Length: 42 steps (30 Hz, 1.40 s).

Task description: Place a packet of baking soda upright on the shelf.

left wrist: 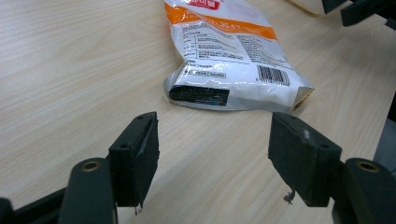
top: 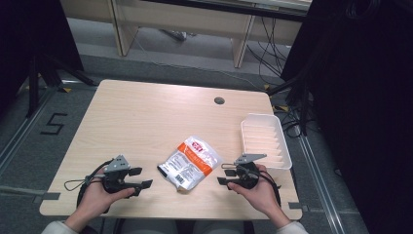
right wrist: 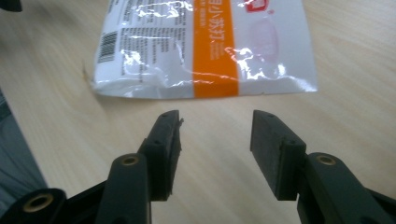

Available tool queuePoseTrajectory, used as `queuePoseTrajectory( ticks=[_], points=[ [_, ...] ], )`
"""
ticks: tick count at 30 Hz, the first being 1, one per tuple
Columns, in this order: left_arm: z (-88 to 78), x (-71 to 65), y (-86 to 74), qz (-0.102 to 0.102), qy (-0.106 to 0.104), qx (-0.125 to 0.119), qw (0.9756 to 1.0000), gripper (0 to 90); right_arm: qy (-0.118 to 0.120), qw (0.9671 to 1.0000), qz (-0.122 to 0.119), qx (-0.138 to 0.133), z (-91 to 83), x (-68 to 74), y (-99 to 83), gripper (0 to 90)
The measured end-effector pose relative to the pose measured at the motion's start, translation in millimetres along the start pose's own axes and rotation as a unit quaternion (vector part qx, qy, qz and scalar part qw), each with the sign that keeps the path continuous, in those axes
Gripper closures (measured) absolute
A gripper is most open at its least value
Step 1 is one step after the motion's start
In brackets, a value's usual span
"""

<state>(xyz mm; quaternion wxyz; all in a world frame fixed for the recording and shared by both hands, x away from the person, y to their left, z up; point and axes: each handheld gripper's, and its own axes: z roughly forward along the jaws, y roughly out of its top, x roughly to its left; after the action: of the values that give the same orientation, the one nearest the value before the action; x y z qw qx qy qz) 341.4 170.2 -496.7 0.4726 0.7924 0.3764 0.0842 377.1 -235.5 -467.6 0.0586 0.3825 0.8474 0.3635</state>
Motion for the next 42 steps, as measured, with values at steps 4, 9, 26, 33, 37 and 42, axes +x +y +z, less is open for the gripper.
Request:
queuePoseTrajectory(
  ticks=[4, 9, 26, 33, 37, 42],
  points=[
    [0.6, -0.1, -0.3, 0.002, -0.004, 0.002, 1.0, 33.2, -0.003, 0.9998, 0.017, -0.001, 2.4, -10.4, 19.1, 53.1],
    [0.2, 0.5, -0.9, -0.001, -0.002, -0.001, 1.0, 33.2, -0.01, 0.9999, 0.007, -0.009, 4.4, -20.6, 46.4, 53.0],
    [0.3, -0.9, -0.9, 0.004, -0.006, 0.001, 1.0, 33.4, -0.009, 0.9973, 0.0, 0.073, 44.0, -31.2, 102.4, 50.6],
    [0.9, -1.0, -0.6, 0.007, -0.006, 0.001, 1.0, 33.5, 0.004, 0.996, 0.004, 0.089, 57.8, -37.3, 108.6, 49.6],
    [0.8, -0.8, -0.6, 0.006, -0.007, 0.001, 1.0, 33.5, 0.009, 0.9951, 0.004, 0.099, 64.3, -43.8, 111.6, 49.5],
    [1.0, -1.3, -0.6, 0.006, -0.007, 0.0, 1.0, 33.5, 0.01, 0.9938, 0.008, 0.111, 69.2, -46.4, 111.5, 49.5]
  ],
)
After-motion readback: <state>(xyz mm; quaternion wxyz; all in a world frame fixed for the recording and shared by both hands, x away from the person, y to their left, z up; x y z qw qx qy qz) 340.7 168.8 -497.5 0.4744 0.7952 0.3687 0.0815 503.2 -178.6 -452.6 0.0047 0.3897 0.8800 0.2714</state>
